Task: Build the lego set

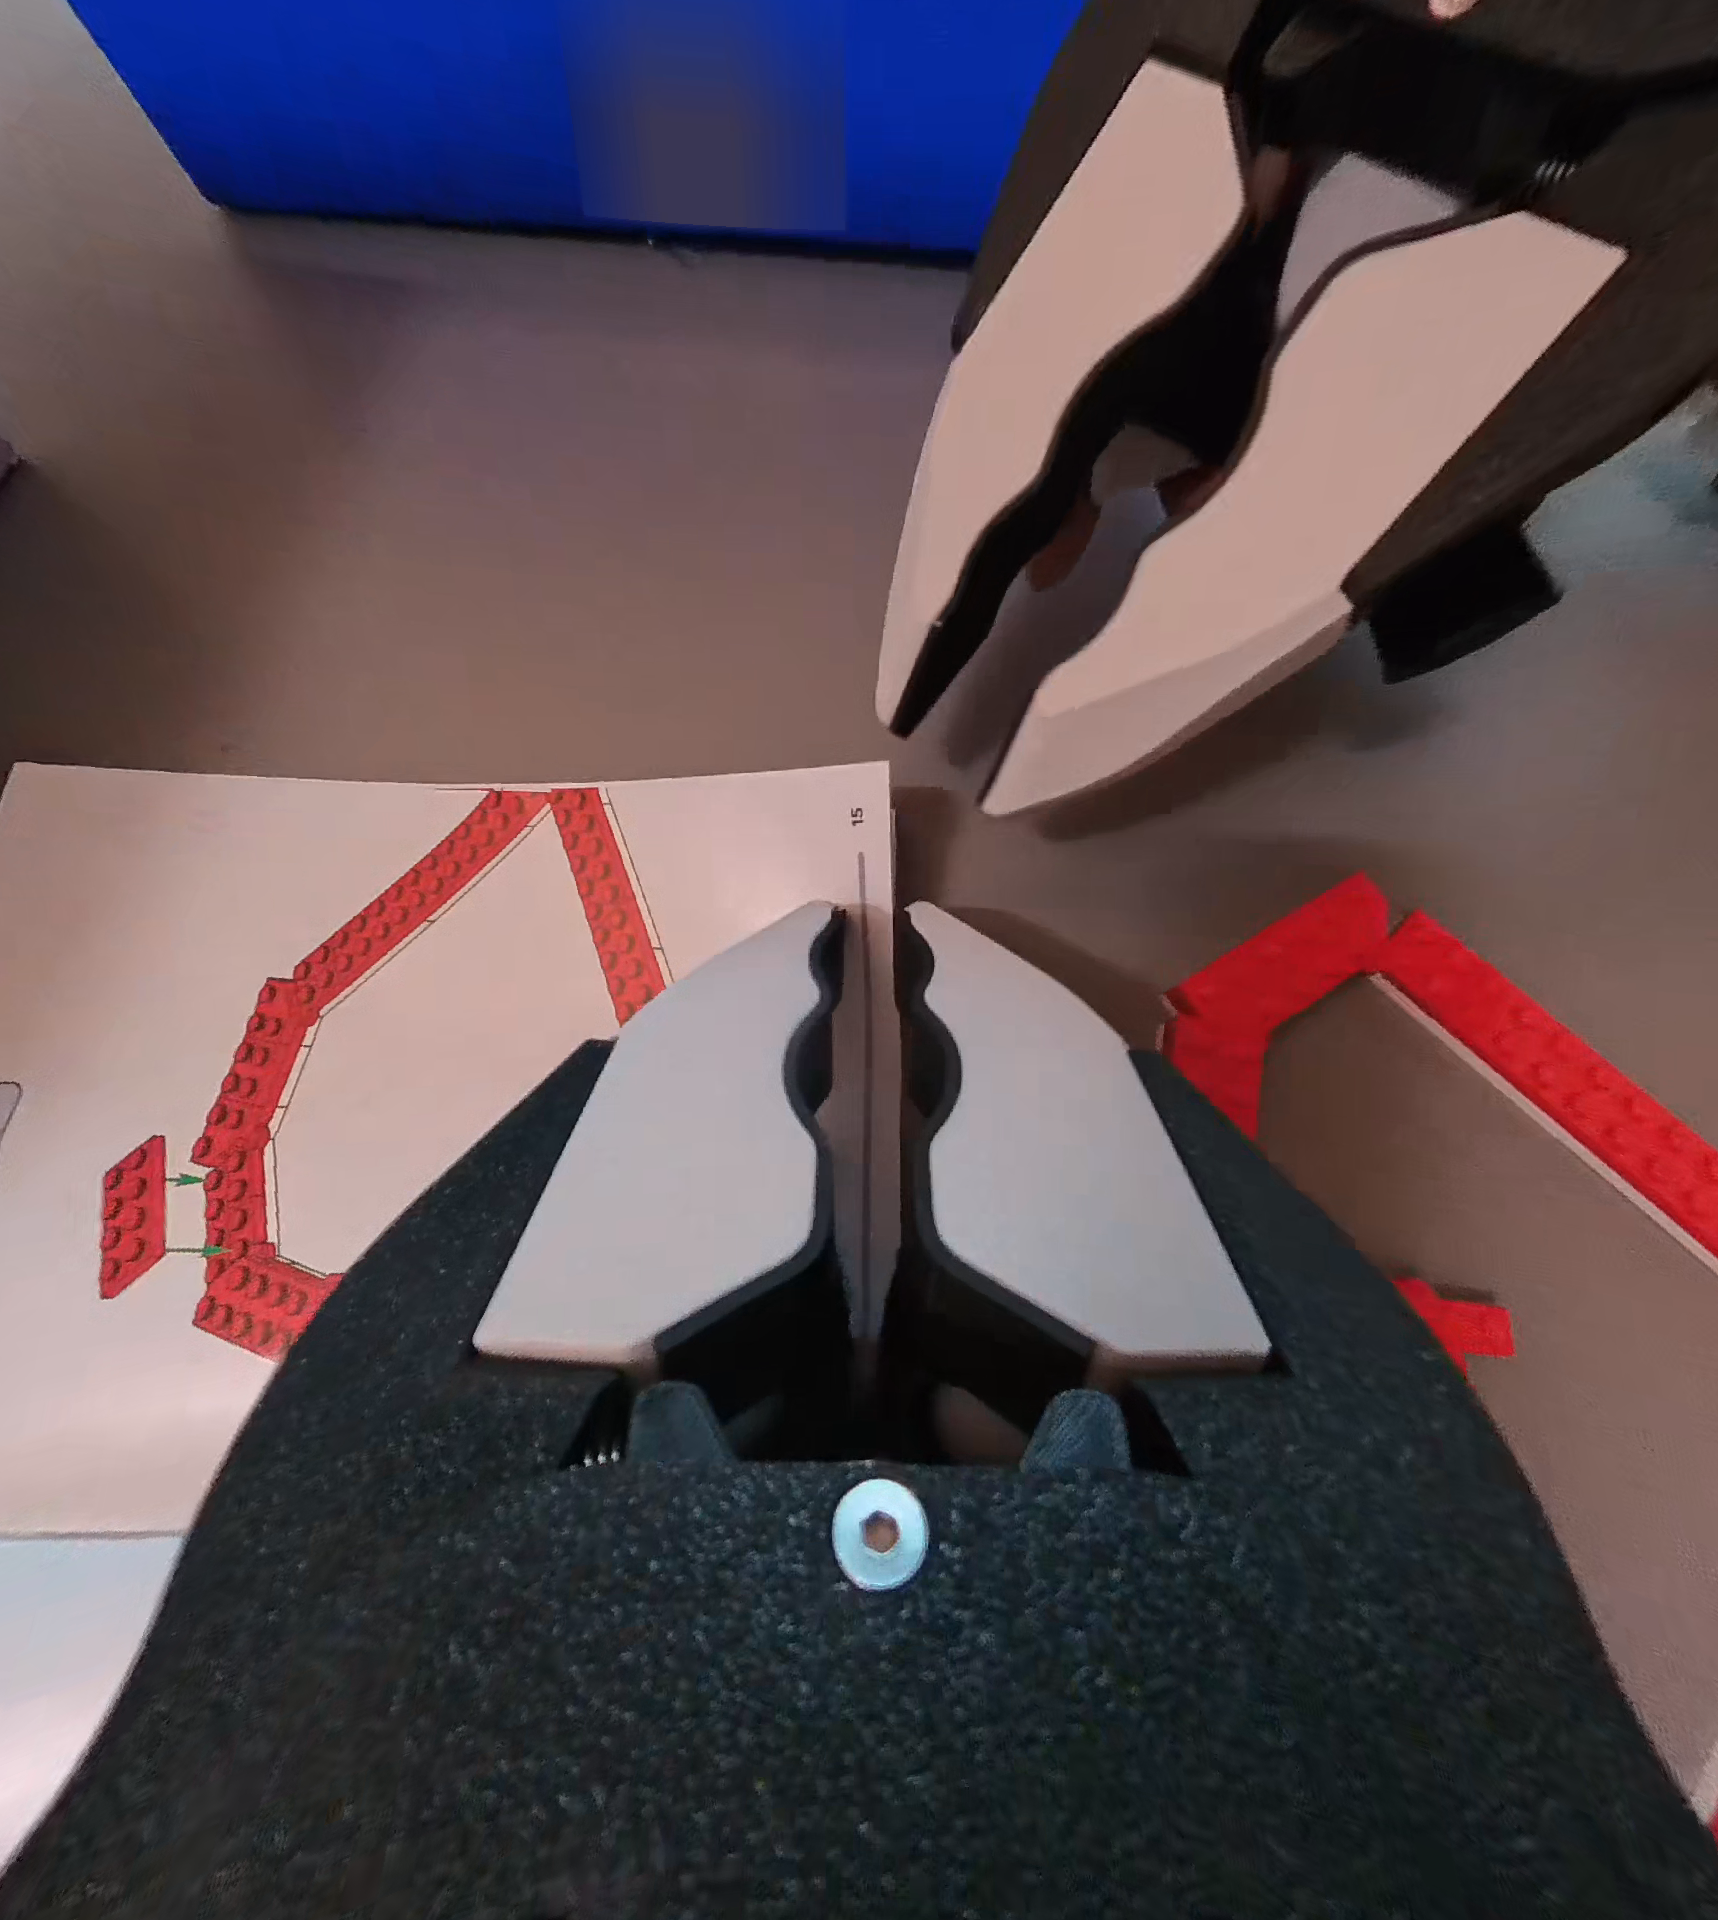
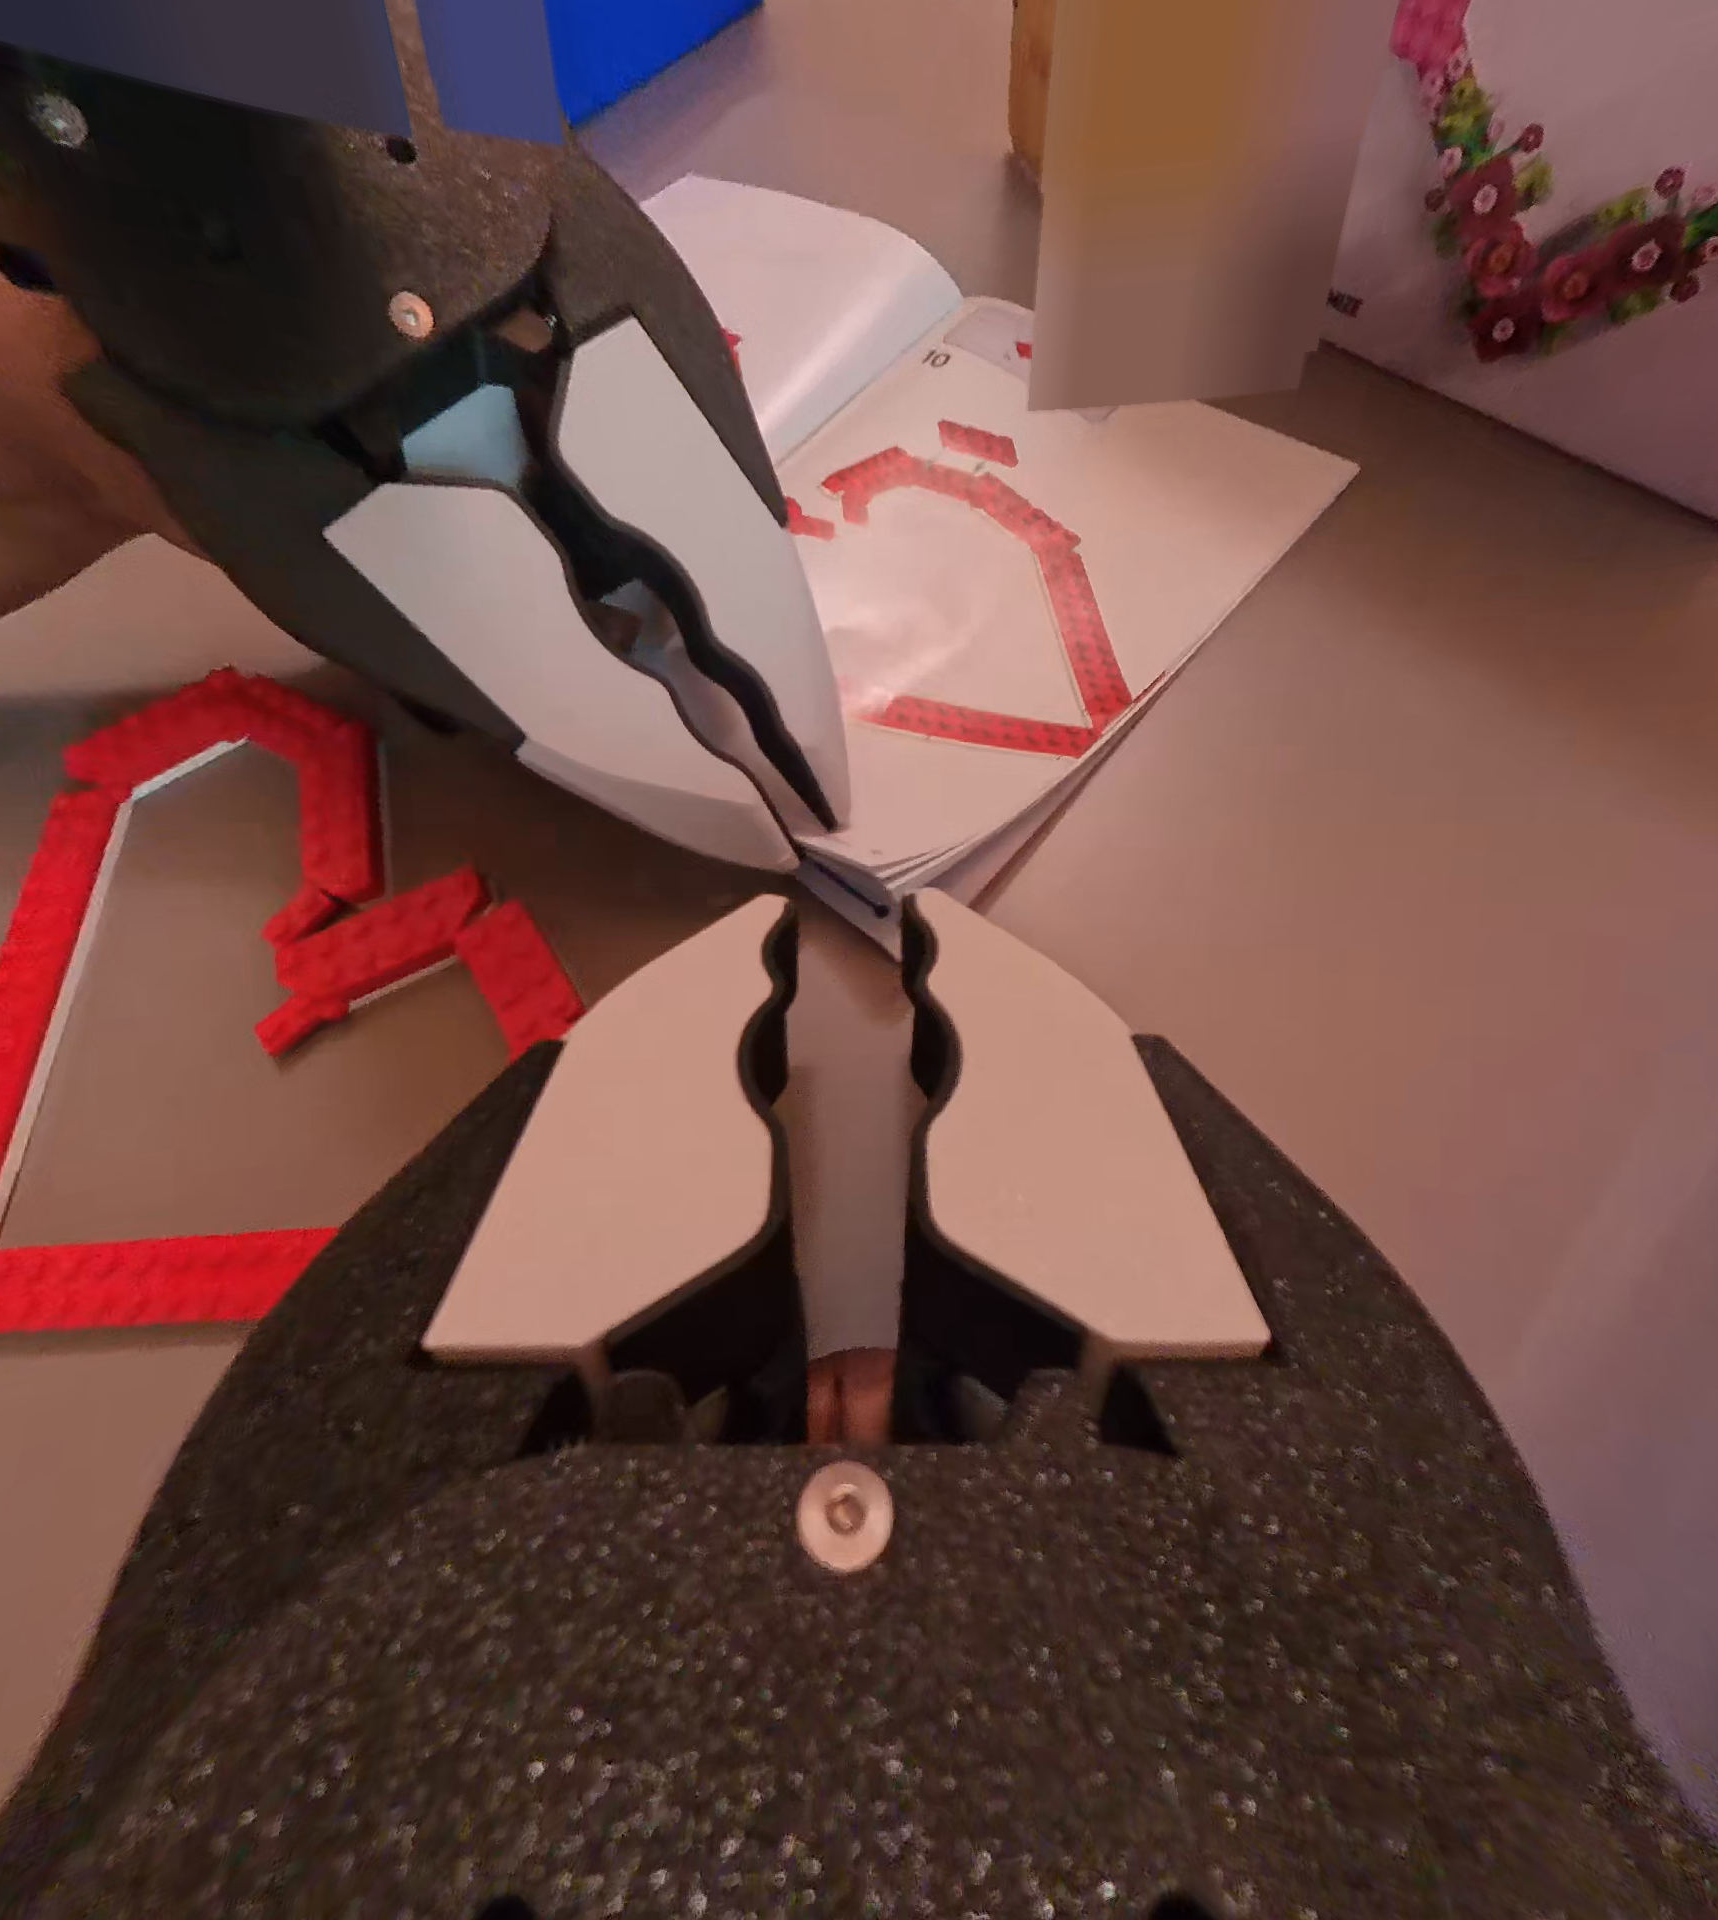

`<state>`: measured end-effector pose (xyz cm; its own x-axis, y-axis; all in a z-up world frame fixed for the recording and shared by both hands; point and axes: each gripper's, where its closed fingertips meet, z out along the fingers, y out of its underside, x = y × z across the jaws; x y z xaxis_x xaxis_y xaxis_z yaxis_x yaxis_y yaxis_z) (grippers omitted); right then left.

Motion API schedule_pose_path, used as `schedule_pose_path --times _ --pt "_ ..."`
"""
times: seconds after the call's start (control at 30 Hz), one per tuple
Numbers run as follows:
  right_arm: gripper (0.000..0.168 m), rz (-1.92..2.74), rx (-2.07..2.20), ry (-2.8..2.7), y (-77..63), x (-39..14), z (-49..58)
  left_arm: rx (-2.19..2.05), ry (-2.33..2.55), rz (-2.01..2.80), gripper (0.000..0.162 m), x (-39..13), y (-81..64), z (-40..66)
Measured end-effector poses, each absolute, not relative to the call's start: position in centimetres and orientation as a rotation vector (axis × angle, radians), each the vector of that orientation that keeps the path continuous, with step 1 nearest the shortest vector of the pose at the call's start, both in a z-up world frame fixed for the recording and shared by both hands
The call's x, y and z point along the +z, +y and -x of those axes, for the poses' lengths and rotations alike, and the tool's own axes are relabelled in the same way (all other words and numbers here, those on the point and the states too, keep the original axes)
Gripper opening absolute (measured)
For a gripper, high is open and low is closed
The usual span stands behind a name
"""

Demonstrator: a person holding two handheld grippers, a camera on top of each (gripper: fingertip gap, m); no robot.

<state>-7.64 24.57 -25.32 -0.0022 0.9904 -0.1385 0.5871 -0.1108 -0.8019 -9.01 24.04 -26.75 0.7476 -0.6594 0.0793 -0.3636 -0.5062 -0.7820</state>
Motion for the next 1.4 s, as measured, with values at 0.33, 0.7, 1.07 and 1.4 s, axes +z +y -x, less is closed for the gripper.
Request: schedule_pose_path --times 0.33,0.7,1.07,1.4 --pt "0.004 1.637 0.9 -1.607 25.2 -25.1 8.6 -0.53 0.741 2.152 0.007 -26.6 24.0 9.0" --pt "0.005 1.648 0.872 -1.639 25.2 -25.9 8.3 -0.551 0.729 2.153 0.004 -26.5 24.0 9.1" --pt "0.015 1.719 0.957 -1.608 25.1 -25.7 8.8 -0.571 0.715 2.143 0.003 -26.3 24.0 9.2" --pt "0.012 1.845 1.076 -1.552 24.8 -25.9 9.4 -0.571 0.71 2.145 0.003 -26.3 24.1 9.3"
